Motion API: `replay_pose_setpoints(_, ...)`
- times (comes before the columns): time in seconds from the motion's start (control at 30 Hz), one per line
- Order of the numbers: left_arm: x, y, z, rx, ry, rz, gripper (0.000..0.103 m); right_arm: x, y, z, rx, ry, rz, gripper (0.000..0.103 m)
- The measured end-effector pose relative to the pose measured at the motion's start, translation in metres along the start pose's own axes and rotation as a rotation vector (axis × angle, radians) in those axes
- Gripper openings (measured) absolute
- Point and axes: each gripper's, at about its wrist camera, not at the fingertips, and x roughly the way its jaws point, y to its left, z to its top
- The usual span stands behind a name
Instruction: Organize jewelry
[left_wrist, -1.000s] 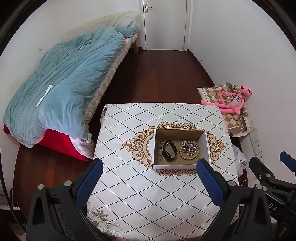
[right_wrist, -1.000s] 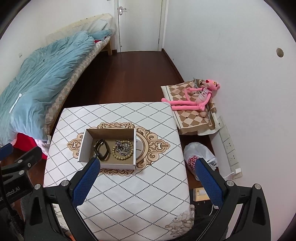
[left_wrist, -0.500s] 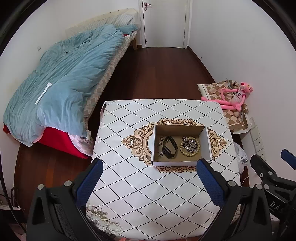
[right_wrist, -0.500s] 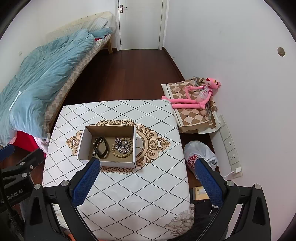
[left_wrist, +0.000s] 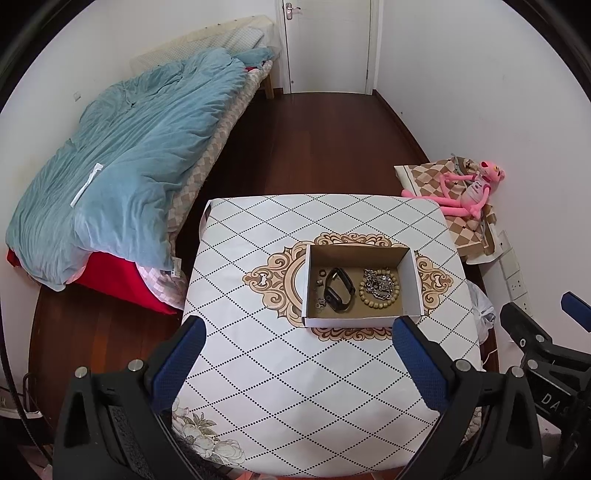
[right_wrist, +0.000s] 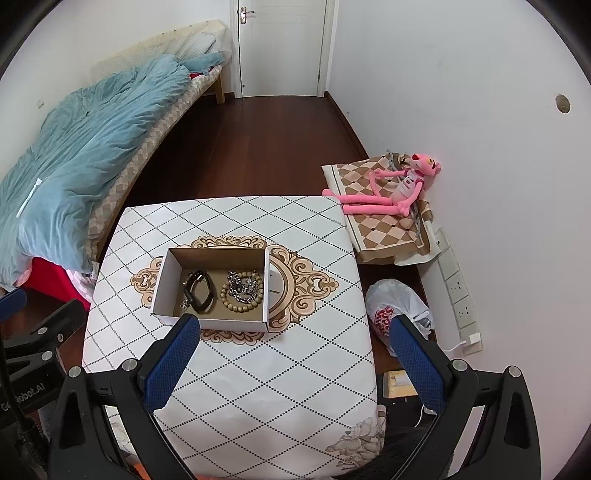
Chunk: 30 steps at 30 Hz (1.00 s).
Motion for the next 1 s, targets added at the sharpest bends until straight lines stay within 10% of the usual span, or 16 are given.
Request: replay_pose_setpoints(1.0, 0.011, 0.004, -0.003, 0.007, 0.020, 0.000, 0.103, 0.004, 0.003, 0.002, -0.007, 0.010, 0.011, 0.103)
